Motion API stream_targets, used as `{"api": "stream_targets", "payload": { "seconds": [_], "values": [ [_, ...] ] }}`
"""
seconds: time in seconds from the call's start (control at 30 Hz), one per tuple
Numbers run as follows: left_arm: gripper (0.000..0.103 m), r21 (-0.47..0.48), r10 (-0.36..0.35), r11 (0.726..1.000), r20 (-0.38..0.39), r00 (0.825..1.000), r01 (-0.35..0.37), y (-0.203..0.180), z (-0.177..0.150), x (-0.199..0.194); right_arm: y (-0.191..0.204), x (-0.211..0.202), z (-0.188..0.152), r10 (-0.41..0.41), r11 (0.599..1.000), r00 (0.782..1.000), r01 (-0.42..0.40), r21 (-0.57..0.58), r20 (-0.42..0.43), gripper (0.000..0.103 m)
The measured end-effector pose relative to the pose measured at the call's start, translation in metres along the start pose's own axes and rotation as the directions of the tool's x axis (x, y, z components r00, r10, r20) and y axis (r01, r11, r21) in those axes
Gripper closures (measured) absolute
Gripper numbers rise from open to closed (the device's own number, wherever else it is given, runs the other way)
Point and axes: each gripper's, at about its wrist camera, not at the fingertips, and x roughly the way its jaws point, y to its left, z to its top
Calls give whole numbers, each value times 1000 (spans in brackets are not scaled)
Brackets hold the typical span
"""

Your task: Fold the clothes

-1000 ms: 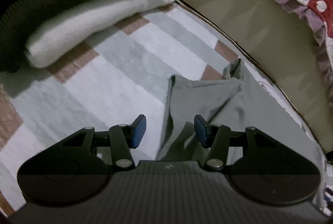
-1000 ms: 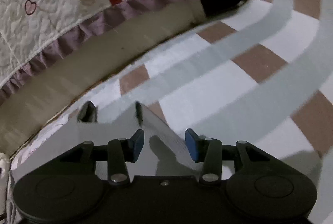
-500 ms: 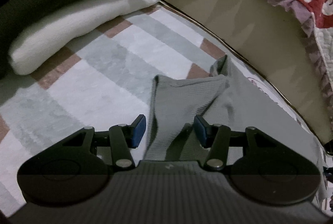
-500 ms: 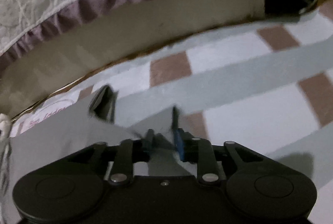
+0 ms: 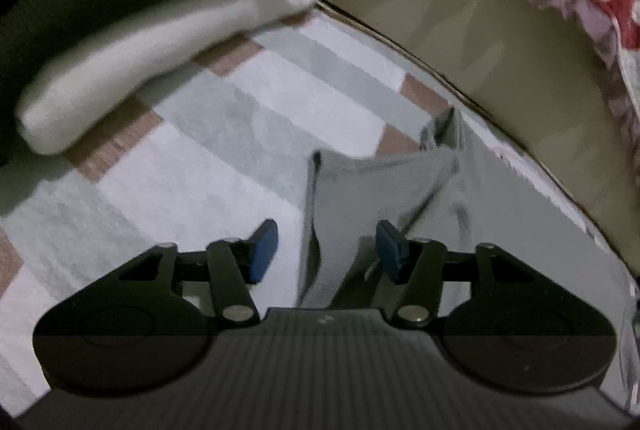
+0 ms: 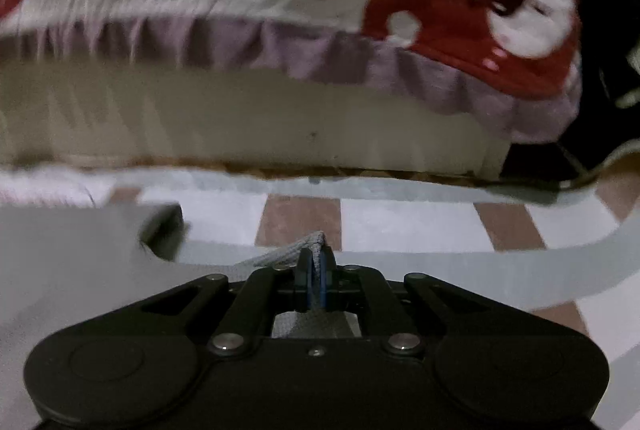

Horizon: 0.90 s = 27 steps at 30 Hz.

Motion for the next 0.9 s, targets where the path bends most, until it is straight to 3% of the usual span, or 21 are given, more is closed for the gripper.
{"api": "stream_targets", "payload": {
  "seconds": [0.07, 0.1, 0.17, 0.23, 0.27, 0.33, 0.4, 0.47, 0.5, 0.53, 0.63, 0.7, 0.83, 0.87, 0.9],
  "values": [
    [35, 43, -13, 999, -2, 1000, 13, -5, -1, 2, 6, 7, -3, -24, 999, 999, 23, -30, -39, 97],
    [50, 65, -11, 998, 3, 1000, 11, -7, -1, 3, 7, 6, -5, -40, 999, 998, 39, -27, -46, 95],
    [99, 155, 64, 985, 56, 996, -72, -18, -2, 0, 6, -4, -11, -60, 998, 998, 61, 12, -37, 86],
    [99, 246, 147, 953, 147, 978, -180, -28, 1, -7, -1, -17, -17, -63, 993, 997, 66, 93, -35, 80],
    [99, 279, 181, 930, 219, 959, -239, -32, 6, -14, -5, -24, -22, -65, 986, 996, 74, 150, -65, 70],
    [98, 288, 222, 905, 305, 926, -312, -29, 22, -23, -12, -38, -34, -57, 962, 991, 87, 258, -123, 59],
    [92, 282, 230, 900, 340, 912, -332, -21, 34, -24, -13, -58, -56, -31, 952, 992, 67, 299, -124, 59],
    [85, 271, 319, 860, 376, 870, -432, -22, 33, -19, -13, -81, -71, -14, 936, 992, 56, 348, -123, 58],
    [77, 257, 354, 850, 366, 861, -459, -22, 31, -19, -14, -92, -77, 2, 920, 992, 46, 388, -124, 58],
    [75, 240, 368, 856, 341, 865, -458, -22, 28, -21, -14, -103, -84, 27, 899, 992, 30, 436, -125, 58],
    [75, 159, 272, 941, 169, 947, -299, -23, 22, -38, -7, -140, -104, 178, 808, 980, -92, 582, -92, 57],
    [75, 137, 186, 971, 80, 979, -195, -32, 11, -53, 13, -158, -115, 310, 780, 949, -219, 586, -59, 57],
    [71, 191, 18, 981, 12, 1000, -20, -63, -26, -83, 64, -172, -122, 543, 770, 833, -441, 460, -110, 55],
    [66, 232, -21, 972, 1, 1000, 20, -75, -37, -89, 75, -173, -123, 565, 776, 814, -468, 424, -136, 52],
    [58, 274, -47, 960, -16, 999, 49, -88, -47, -92, 85, -174, -123, 563, 788, 811, -471, 396, -156, 51]
  ]
}}
